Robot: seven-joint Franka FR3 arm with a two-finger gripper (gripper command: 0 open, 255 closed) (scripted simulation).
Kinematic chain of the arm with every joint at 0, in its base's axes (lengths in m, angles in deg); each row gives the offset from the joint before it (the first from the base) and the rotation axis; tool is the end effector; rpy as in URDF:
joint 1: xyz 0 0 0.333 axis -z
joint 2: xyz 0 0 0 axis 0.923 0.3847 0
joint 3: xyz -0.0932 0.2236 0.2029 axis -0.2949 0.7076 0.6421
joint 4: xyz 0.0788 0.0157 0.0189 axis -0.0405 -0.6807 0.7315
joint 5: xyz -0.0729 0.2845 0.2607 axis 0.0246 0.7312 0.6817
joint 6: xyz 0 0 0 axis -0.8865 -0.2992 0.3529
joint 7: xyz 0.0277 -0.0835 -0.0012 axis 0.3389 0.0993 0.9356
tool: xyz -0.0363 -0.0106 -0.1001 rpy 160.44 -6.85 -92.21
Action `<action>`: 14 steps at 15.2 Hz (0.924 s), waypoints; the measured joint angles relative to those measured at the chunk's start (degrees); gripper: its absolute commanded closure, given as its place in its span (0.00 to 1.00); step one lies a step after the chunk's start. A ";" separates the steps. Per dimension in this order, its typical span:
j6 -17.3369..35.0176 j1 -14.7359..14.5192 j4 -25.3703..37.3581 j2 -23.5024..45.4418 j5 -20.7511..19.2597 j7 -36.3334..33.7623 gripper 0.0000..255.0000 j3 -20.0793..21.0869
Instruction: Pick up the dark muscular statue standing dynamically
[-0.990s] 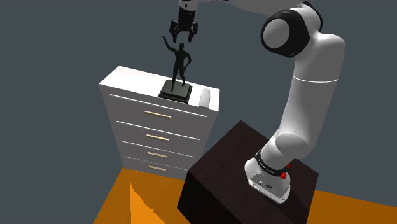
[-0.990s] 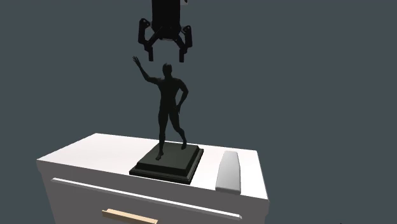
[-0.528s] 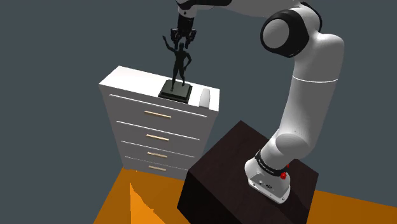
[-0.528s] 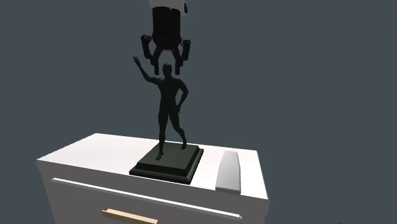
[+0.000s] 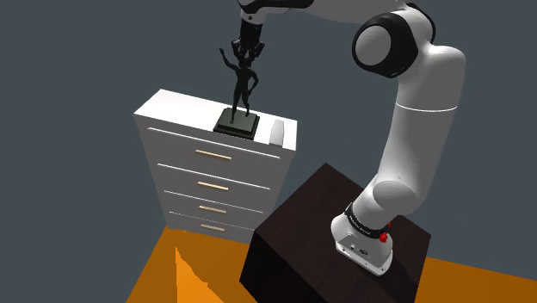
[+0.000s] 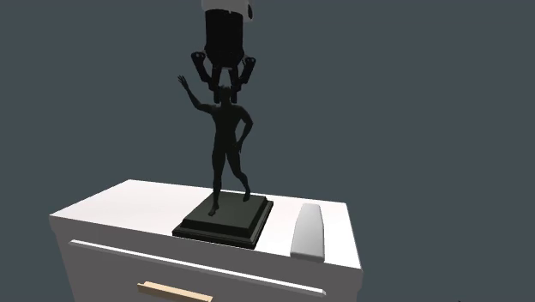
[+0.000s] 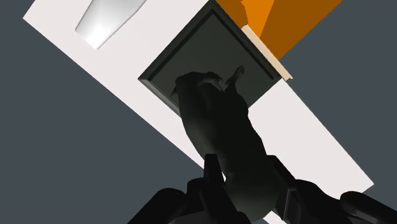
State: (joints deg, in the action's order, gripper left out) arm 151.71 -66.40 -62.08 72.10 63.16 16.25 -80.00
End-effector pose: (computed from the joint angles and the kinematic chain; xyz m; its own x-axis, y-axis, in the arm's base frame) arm 0.6794 -0.0818 0.4935 0.9657 -0.2440 0.0889 -0.2440 -0.9697 -0.0117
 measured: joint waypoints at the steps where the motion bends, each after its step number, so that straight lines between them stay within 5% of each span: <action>1: 0.01 -0.01 -0.11 -0.08 -0.01 -0.01 1.00 0.00; 14: -9.65 0.25 10.33 0.81 0.01 -0.29 1.00 -0.04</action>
State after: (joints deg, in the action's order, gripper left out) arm 142.06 -66.15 -51.74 72.90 63.17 15.97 -80.05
